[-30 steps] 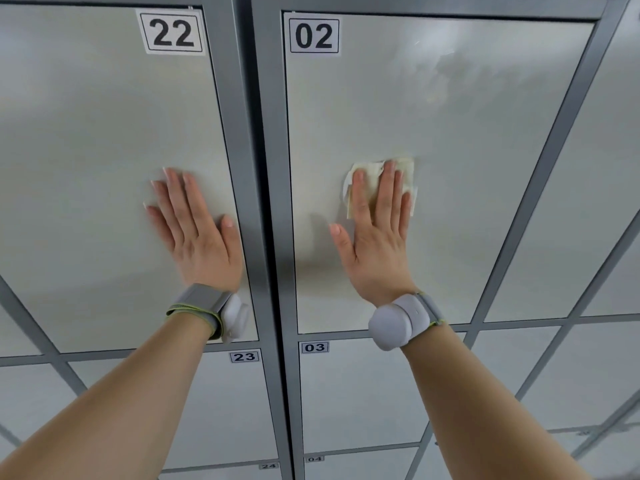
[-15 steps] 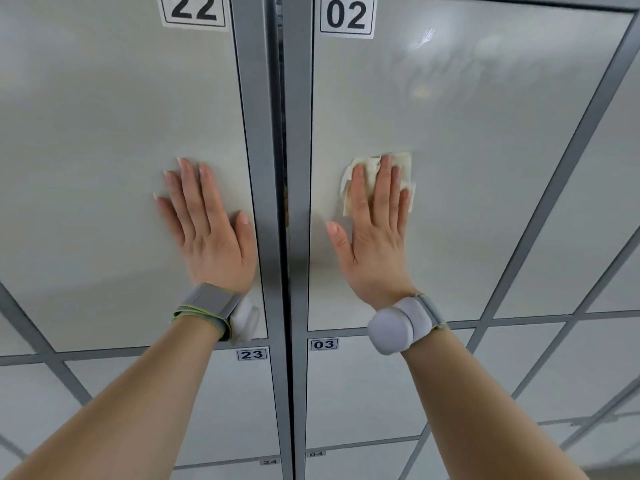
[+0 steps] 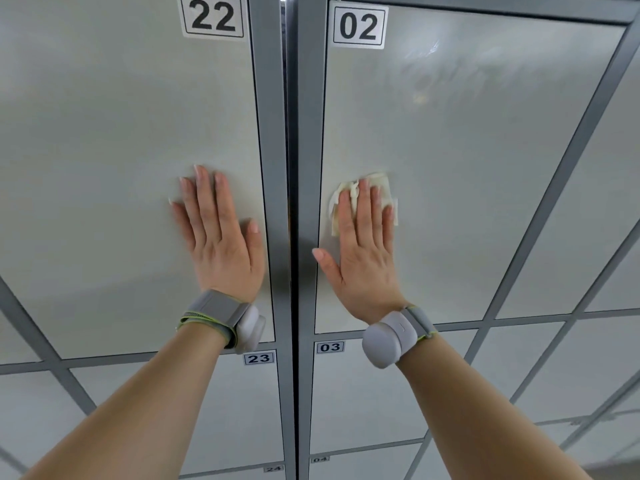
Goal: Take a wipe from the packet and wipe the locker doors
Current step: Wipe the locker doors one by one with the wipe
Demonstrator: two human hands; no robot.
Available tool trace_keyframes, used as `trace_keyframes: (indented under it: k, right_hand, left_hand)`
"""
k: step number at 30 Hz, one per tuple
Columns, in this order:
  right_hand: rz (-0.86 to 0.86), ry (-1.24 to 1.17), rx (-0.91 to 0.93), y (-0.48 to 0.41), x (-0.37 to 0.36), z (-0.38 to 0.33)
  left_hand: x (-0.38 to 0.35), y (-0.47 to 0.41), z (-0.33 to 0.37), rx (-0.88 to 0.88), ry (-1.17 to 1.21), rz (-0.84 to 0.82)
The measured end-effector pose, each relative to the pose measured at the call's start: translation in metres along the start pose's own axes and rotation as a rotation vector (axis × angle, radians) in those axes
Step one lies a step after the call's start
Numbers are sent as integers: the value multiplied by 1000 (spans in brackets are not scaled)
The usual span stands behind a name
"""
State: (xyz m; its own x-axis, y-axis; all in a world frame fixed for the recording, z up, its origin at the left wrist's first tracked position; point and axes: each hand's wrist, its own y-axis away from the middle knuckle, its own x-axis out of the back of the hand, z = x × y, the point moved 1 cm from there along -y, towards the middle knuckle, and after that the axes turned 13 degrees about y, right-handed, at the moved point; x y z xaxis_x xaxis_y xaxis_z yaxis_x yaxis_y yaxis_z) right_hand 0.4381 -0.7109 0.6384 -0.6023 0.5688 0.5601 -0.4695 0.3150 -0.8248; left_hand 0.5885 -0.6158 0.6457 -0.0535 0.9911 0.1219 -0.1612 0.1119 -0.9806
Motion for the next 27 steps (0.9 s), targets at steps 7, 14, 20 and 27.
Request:
trace_keyframes:
  k: [7,14,20,27]
  right_hand:
    - [87,-50,-51,-38,18,-8]
    - [24,89,99,-1,-8,-8]
    - [61,8,76,-20,8,-8]
    - [68,26,61,-26,4,-12]
  left_hand:
    - [1,1,0,21,25,-15]
    - [2,1,-1,10,35,-26]
    - [2,2,-2,21,35,-26]
    - [4,4,-3,12,48,-45]
